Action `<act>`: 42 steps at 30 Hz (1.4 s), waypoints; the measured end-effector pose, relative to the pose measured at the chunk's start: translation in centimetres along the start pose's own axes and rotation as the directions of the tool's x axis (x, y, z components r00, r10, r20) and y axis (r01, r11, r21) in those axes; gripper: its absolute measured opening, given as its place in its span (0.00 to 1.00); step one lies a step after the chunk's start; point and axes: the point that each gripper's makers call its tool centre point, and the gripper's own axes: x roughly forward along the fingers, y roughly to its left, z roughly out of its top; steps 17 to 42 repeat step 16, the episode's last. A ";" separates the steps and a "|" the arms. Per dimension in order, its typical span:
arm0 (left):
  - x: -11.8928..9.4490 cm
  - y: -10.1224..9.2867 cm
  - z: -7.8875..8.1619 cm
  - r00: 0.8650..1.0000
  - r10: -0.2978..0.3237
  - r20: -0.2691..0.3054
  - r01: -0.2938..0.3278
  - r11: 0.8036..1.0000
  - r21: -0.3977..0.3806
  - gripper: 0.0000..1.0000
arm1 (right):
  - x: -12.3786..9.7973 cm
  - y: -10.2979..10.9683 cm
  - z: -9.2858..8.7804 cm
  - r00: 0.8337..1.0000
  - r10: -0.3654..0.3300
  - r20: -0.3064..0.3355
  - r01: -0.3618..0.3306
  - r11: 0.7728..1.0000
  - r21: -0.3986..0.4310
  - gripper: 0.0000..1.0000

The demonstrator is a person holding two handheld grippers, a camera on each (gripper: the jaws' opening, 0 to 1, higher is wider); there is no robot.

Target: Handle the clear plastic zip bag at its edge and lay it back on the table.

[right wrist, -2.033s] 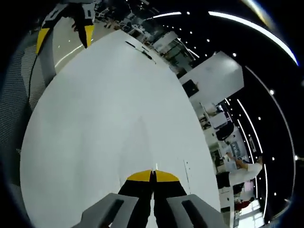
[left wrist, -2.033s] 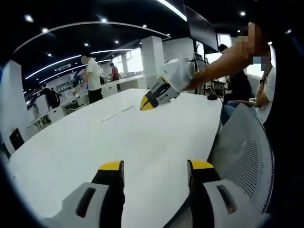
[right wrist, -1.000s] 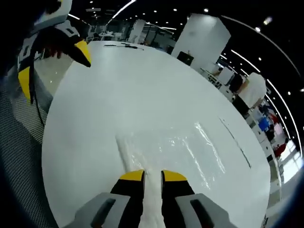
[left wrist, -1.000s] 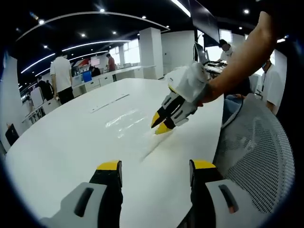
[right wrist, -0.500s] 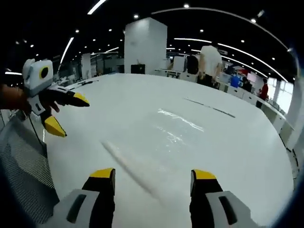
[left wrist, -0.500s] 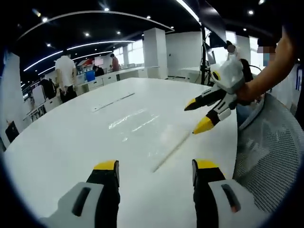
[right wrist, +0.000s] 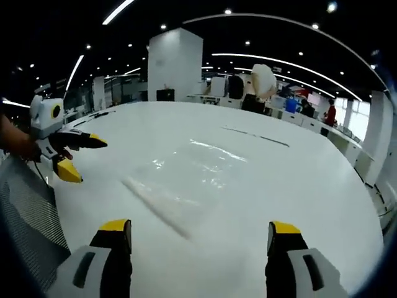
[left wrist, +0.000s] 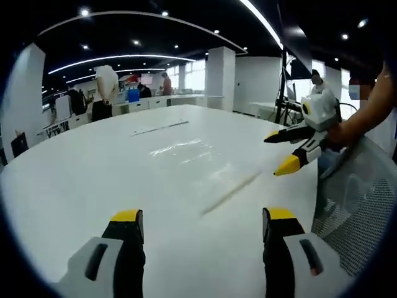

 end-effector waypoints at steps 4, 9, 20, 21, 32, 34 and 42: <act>0.5 -0.8 0.7 0.999 -0.024 0.028 0.023 0.999 0.041 0.77 | -0.2 0.0 -0.1 1.000 -0.017 -0.008 0.016 0.999 -0.030 0.91; 0.4 -0.6 0.8 0.998 -0.012 0.055 0.010 0.999 0.038 0.80 | 0.3 0.3 -0.5 1.000 -0.003 -0.015 0.002 0.999 -0.053 0.93; 0.5 -0.9 0.5 0.998 -0.031 0.060 0.028 0.998 0.047 0.88 | 0.3 0.9 -0.1 1.000 0.010 0.005 -0.010 0.998 -0.067 0.99; 0.5 -0.9 0.5 0.998 -0.031 0.060 0.028 0.998 0.047 0.88 | 0.3 0.9 -0.1 1.000 0.010 0.005 -0.010 0.998 -0.067 0.99; 0.5 -0.9 0.5 0.998 -0.031 0.060 0.028 0.998 0.047 0.88 | 0.3 0.9 -0.1 1.000 0.010 0.005 -0.010 0.998 -0.067 0.99; 0.5 -0.9 0.5 0.998 -0.031 0.060 0.028 0.998 0.047 0.88 | 0.3 0.9 -0.1 1.000 0.010 0.005 -0.010 0.998 -0.067 0.99; 0.5 -0.9 0.5 0.998 -0.031 0.060 0.028 0.998 0.047 0.88 | 0.3 0.9 -0.1 1.000 0.010 0.005 -0.010 0.998 -0.067 0.99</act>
